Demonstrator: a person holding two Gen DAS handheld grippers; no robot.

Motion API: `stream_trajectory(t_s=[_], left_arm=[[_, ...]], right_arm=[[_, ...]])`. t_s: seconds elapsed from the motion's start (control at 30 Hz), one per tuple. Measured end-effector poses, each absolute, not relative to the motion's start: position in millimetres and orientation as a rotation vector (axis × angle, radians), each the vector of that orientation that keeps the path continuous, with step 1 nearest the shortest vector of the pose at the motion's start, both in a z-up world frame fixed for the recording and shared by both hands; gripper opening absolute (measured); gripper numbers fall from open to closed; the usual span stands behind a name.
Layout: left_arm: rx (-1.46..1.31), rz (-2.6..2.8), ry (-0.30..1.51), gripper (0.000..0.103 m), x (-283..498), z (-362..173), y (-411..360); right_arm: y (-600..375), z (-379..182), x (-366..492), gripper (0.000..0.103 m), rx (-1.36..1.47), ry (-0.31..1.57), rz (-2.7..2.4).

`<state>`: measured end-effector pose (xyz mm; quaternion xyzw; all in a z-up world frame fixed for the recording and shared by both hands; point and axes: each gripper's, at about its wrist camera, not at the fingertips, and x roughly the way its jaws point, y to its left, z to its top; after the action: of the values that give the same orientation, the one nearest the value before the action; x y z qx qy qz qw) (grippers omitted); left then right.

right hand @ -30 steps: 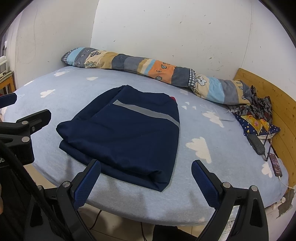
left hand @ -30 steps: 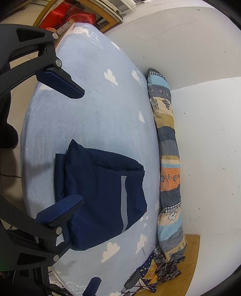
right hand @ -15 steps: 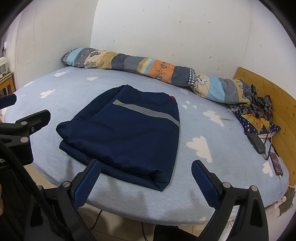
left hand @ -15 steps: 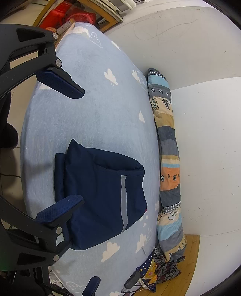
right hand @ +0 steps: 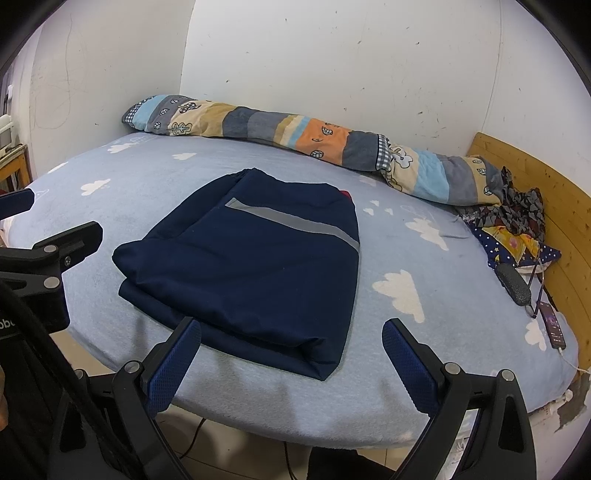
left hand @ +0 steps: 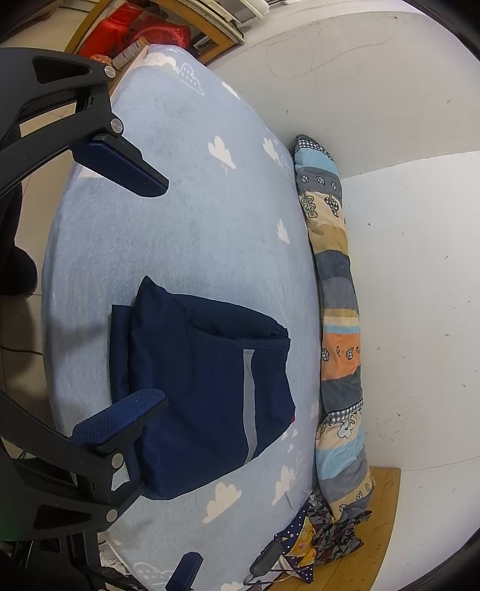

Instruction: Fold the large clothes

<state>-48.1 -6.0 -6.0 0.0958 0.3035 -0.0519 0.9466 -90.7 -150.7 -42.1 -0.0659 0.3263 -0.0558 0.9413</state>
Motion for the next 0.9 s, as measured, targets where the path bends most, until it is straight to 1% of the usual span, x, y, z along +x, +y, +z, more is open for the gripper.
stream_trajectory(t_s=[0.27,0.5,0.9], left_arm=[[0.192,-0.106,0.652,0.103,-43,-12,-4],[0.147,-0.131,0.738,0.103,-32,-22,5],[0.153,-0.107,0.724,0.103,-31,-21,9]], right_arm=[[-150,-43,-91,0.1,-0.123,0.67,-0.113],[-151,-44,-90,0.1,-0.111,0.676,-0.11],[-151,-44,-89,0.1,-0.118,0.689,-0.113]])
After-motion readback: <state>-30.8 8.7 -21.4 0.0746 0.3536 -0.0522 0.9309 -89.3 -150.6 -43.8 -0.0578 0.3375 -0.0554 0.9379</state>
